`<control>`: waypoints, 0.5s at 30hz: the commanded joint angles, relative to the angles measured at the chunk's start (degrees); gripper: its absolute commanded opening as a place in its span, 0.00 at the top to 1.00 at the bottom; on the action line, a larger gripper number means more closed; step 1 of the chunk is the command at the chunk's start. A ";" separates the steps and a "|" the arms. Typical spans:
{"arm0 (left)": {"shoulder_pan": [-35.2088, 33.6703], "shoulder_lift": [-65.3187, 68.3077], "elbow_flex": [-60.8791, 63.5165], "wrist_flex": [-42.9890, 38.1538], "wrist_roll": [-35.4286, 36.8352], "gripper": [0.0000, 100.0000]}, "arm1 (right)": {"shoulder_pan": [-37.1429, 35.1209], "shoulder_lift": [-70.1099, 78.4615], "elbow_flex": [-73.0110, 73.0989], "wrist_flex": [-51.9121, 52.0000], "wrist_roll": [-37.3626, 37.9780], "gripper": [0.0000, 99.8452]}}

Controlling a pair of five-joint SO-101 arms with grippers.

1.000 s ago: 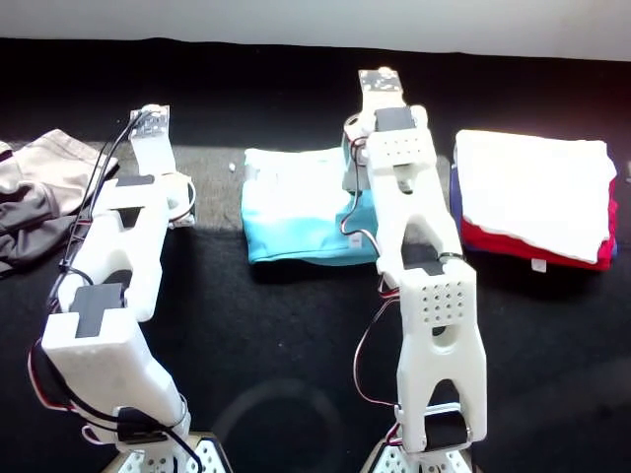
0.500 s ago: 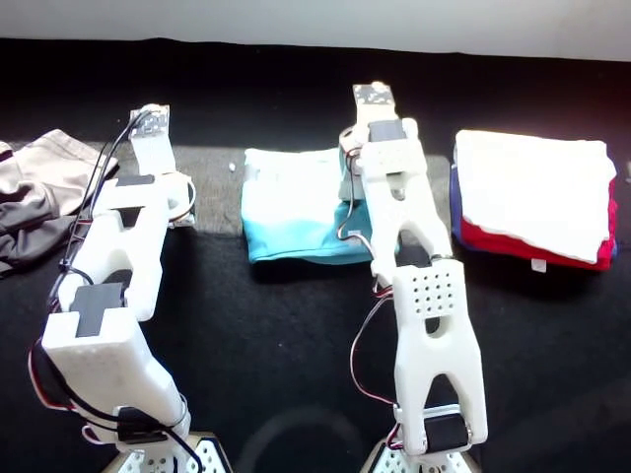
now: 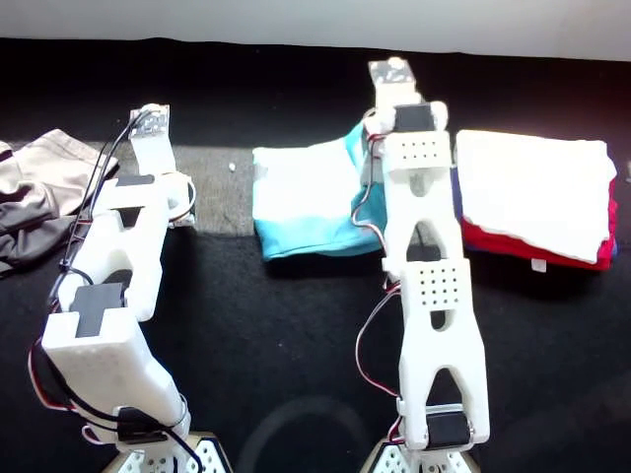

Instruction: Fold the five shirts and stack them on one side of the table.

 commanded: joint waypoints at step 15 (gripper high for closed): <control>-0.22 0.22 -2.07 -0.18 -0.26 0.99 | 3.56 -42.07 33.54 1.36 1.67 0.99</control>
